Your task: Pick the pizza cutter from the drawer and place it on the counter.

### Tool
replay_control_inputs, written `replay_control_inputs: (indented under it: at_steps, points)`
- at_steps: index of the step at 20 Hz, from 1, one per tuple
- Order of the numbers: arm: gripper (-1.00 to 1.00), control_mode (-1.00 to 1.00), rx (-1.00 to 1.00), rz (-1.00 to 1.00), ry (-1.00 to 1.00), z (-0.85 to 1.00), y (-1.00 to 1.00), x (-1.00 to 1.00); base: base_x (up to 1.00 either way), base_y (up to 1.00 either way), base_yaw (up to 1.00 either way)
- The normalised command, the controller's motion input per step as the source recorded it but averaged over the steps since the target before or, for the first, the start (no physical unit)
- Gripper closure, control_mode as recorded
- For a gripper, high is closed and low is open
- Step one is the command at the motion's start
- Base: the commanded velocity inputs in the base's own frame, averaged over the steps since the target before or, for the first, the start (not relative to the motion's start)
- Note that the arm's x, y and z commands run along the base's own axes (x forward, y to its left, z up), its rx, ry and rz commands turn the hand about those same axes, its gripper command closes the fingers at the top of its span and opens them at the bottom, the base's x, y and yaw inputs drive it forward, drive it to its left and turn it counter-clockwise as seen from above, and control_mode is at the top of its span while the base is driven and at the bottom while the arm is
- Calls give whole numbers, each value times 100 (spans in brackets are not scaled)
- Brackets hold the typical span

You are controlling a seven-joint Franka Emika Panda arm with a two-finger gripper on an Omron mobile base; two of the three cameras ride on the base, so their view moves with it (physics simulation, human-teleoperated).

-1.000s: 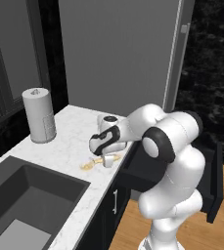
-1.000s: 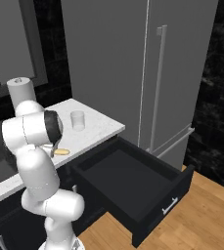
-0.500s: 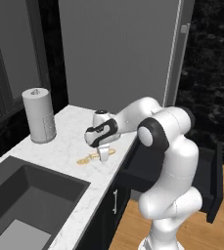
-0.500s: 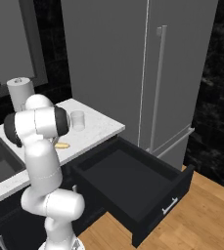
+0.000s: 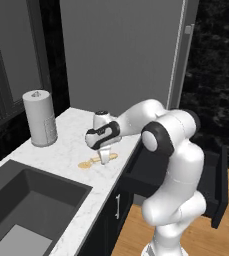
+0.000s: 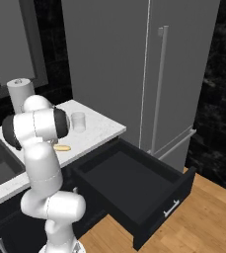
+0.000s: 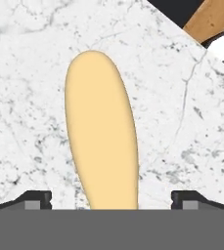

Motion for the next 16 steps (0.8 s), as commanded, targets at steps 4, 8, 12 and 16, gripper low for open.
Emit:
replay_control_inputs:
  at_steps: [4,8,12,16]
  points:
    - [-100,-100,1,0,-13,77,-5,-69,0,0,0]
    - [-100,-100,9,-3,0,100,-38,-73,0,0,0]
    - [-100,-100,9,0,1,97,-67,-64,0,0,0]
    - [-100,-100,1,0,4,61,-98,-57,0,0,0]
